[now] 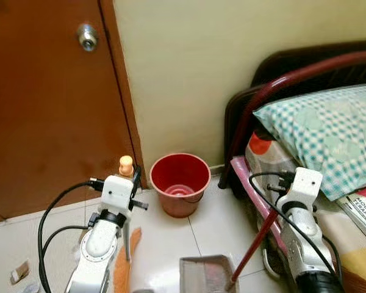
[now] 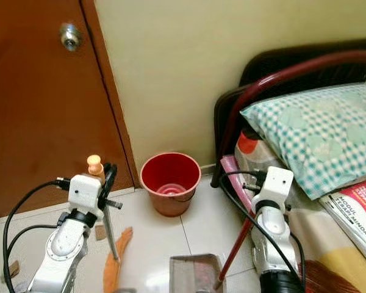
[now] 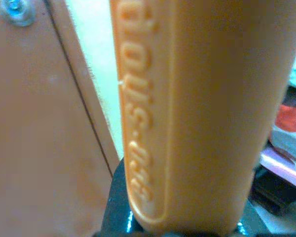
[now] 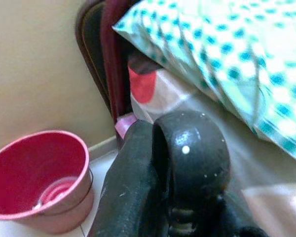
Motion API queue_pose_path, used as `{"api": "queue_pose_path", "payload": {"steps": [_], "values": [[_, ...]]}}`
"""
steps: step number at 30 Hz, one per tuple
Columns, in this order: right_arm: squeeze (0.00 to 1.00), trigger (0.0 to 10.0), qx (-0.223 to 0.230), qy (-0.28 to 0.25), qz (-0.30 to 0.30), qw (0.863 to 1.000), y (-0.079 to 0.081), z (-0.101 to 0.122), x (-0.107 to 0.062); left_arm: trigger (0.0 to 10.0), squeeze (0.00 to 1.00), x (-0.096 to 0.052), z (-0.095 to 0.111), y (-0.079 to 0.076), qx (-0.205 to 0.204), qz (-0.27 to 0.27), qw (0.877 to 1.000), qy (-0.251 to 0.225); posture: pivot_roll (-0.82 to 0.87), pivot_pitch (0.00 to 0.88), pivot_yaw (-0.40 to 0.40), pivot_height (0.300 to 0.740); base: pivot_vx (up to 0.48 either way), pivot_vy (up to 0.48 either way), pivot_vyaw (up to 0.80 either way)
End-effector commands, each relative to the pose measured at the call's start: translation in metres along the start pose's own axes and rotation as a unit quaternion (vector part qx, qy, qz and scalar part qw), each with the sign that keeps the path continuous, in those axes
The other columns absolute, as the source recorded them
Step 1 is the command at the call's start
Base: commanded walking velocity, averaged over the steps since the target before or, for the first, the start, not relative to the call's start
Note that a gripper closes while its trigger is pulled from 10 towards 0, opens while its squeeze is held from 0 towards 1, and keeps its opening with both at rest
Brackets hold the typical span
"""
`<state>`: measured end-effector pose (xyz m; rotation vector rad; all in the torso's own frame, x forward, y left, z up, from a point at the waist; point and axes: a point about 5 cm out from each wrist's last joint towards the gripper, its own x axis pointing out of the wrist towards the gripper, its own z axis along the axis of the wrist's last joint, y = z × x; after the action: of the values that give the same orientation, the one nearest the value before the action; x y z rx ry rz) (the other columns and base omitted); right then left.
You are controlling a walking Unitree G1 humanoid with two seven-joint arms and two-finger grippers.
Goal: Sweep floor
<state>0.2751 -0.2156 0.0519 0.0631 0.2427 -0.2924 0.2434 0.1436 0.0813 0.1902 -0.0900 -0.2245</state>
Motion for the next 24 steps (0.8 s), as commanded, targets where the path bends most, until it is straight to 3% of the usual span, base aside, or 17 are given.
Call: {"api": "queue_pose_path", "payload": {"steps": [1, 11, 24], "values": [[0.0, 10.0, 0.007, -0.018, 0.009, 1.0, 0.005, 0.01, 0.003, 10.0, 0.0, 0.003, 0.009, 0.006, 0.011, 0.004, 1.0, -0.021, -0.03, 0.0, -0.014, 0.74, 0.251, 0.379, 0.0], [0.0, 10.0, 0.006, -0.054, 0.017, 0.998, 0.008, 0.028, 0.009, 10.0, 0.0, 0.007, 0.01, 0.005, 0.011, 0.002, 1.0, -0.023, -0.03, 0.0, -0.019, 0.74, 0.2, 0.372, 0.0], [0.0, 10.0, -0.001, -0.039, 0.013, 0.999, 0.01, 0.018, 0.007, 10.0, 0.0, 0.007, 0.015, 0.004, 0.016, -0.003, 0.999, -0.03, -0.03, 0.0, -0.008, 0.74, 0.0, 0.0, 0.0]]}}
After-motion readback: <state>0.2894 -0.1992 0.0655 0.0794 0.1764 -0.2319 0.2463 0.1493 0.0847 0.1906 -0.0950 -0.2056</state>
